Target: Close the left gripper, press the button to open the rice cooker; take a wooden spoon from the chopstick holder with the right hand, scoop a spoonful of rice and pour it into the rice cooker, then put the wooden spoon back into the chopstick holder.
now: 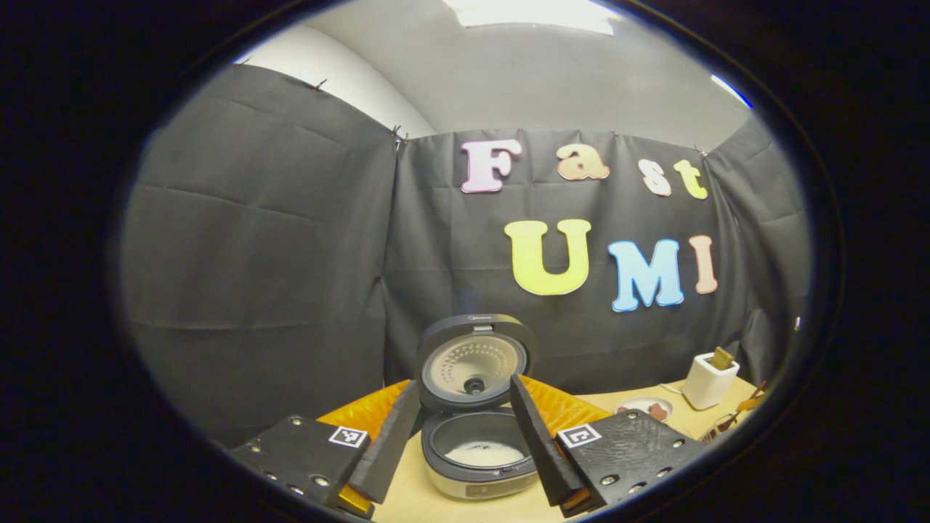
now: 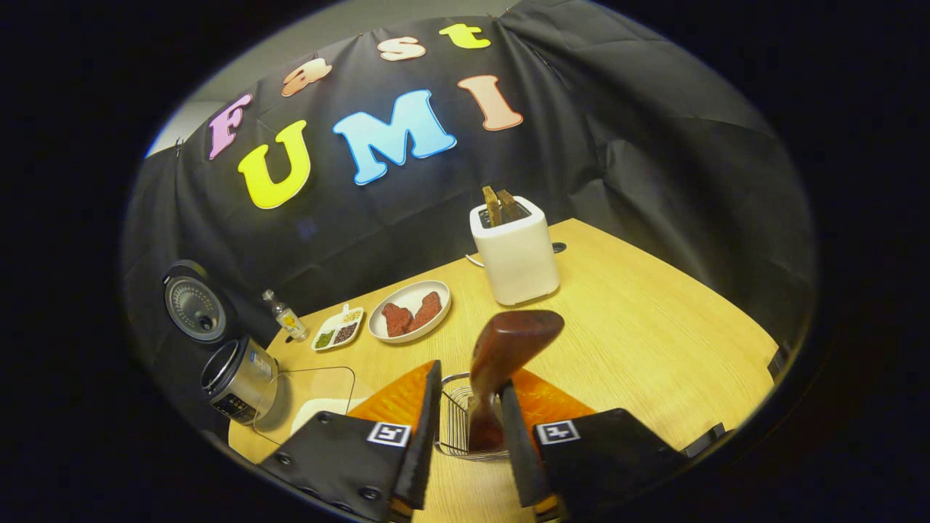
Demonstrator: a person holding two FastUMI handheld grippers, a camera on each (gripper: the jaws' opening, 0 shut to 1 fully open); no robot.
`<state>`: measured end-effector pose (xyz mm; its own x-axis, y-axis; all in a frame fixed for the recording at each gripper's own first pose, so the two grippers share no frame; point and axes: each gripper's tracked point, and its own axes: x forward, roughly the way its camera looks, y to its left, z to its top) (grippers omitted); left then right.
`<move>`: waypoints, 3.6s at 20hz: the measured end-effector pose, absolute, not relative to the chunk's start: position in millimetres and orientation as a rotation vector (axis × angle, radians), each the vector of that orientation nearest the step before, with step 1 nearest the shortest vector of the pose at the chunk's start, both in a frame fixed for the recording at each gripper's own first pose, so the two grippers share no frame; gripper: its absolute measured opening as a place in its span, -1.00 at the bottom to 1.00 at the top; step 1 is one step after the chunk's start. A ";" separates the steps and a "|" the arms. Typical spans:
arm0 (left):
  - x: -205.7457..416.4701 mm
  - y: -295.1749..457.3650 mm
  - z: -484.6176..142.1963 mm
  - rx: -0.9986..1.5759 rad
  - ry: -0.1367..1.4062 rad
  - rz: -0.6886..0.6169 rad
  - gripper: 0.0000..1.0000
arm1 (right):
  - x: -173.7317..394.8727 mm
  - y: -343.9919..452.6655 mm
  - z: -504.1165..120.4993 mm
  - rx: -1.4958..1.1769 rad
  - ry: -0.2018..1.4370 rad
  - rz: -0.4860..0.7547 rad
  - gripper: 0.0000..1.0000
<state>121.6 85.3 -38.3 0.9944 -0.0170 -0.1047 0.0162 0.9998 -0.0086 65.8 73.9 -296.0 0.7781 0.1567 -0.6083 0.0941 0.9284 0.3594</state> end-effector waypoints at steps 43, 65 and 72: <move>449.3 47.4 -70.1 -0.014 0.249 -0.042 0.55 | 53.4 46.4 -109.1 -0.043 0.384 -0.080 0.96; 306.4 17.5 -118.5 -0.031 0.344 -0.007 0.62 | 40.9 7.9 -98.0 0.005 0.350 0.042 1.00; 262.6 8.3 -154.0 -0.017 0.400 -0.008 0.63 | 37.1 3.5 -99.8 0.010 0.348 0.077 1.00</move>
